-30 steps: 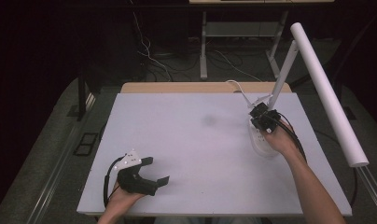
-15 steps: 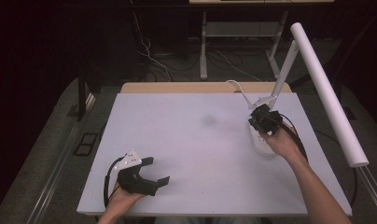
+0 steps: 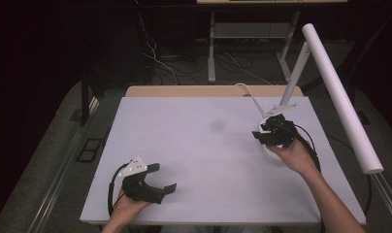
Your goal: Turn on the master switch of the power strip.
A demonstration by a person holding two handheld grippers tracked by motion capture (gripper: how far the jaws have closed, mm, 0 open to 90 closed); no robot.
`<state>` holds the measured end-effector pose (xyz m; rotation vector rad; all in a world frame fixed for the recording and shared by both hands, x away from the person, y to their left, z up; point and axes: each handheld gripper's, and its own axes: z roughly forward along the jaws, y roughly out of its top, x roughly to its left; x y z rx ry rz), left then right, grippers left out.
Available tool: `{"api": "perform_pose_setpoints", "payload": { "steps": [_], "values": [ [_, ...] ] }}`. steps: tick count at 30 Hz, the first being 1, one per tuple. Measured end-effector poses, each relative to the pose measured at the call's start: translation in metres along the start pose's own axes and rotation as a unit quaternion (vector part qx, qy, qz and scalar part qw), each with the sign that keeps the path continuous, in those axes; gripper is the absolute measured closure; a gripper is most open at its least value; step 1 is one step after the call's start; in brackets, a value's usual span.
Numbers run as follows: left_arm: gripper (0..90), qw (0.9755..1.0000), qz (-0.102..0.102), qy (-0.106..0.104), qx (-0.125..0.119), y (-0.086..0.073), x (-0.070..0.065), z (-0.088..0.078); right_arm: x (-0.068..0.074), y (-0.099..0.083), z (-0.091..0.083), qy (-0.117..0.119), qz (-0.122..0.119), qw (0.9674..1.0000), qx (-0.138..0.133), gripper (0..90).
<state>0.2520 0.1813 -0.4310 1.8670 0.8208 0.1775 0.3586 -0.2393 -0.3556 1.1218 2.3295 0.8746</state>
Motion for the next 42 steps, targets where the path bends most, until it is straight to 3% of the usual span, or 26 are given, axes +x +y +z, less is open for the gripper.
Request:
{"api": "perform_pose_setpoints", "payload": {
  "steps": [3, 6, 11, 13, 25, 42],
  "values": [
    [0.0, 1.0, 0.0, 0.001, 0.0, 0.0, 0.0, 0.0, 0.003, -0.004, -0.006, 0.01, 0.013, 0.9998, -0.014, 36.0],
    [0.0, 1.0, 0.0, 0.0, 0.0, 0.0, 0.0, 0.0, 0.004, -0.008, -0.01, 0.021, 0.01, 0.9995, -0.02, 19.6],
    [0.0, 1.0, -0.001, 0.0, 0.0, 0.0, -0.001, 0.001, 0.01, -0.018, -0.018, 0.045, 0.016, 0.9984, -0.032, 0.2],
    [0.0, 1.0, 0.001, 0.0, 0.001, 0.0, -0.001, 0.001, 0.011, -0.023, -0.02, 0.058, 0.02, 0.9974, -0.038, 0.2],
    [0.0, 1.0, 0.0, -0.001, 0.002, 0.0, -0.001, 0.002, 0.019, -0.055, -0.033, 0.082, 0.051, 0.9937, -0.056, 0.2],
    [0.0, 1.0, 0.001, 0.0, 0.004, 0.0, -0.002, 0.002, 0.027, -0.097, -0.036, 0.097, 0.077, 0.9896, -0.073, 0.2]
  ]
}}
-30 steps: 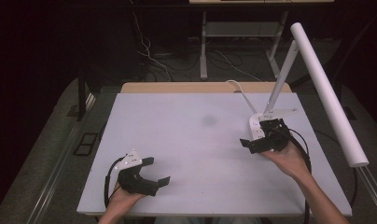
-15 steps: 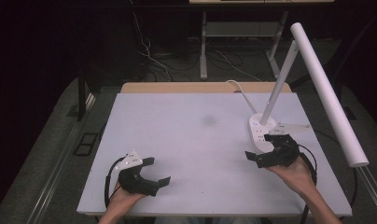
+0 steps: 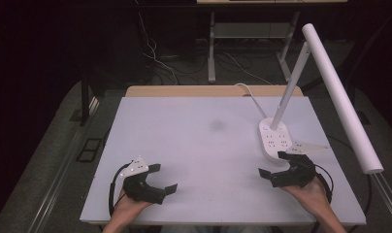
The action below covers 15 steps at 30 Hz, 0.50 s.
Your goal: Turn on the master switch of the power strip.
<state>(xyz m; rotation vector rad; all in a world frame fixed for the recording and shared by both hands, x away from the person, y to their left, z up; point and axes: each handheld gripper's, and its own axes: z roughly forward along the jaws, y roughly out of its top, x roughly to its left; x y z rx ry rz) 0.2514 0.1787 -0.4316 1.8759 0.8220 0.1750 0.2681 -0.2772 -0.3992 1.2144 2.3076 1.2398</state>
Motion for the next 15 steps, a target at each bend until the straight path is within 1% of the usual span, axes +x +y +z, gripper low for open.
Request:
{"api": "perform_pose_setpoints", "payload": {
  "steps": [2, 6, 9, 11, 15],
  "values": [
    [0.0, 1.0, 0.0, 0.0, 0.0, 0.0, 0.0, 0.0, 0.001, -0.007, 0.001, 0.001, 0.007, 1.0, -0.002, 0.2],
    [0.0, 1.0, 0.001, 0.0, 0.001, 0.0, 0.0, 0.0, 0.001, -0.02, 0.001, -0.003, 0.009, 0.9999, -0.01, 0.2],
    [0.0, 1.0, 0.001, 0.0, 0.0, 0.0, 0.0, 0.0, 0.002, -0.028, -0.001, -0.004, 0.017, 0.9997, -0.015, 0.2],
    [0.0, 1.0, 0.0, 0.0, 0.002, 0.0, 0.0, 0.0, 0.001, -0.035, -0.002, -0.008, 0.015, 0.9997, -0.02, 0.2],
    [0.0, 1.0, 0.001, 0.0, 0.003, 0.0, 0.0, 0.001, 0.002, -0.04, -0.004, -0.011, 0.015, 0.9996, -0.022, 0.2]
  ]
}}
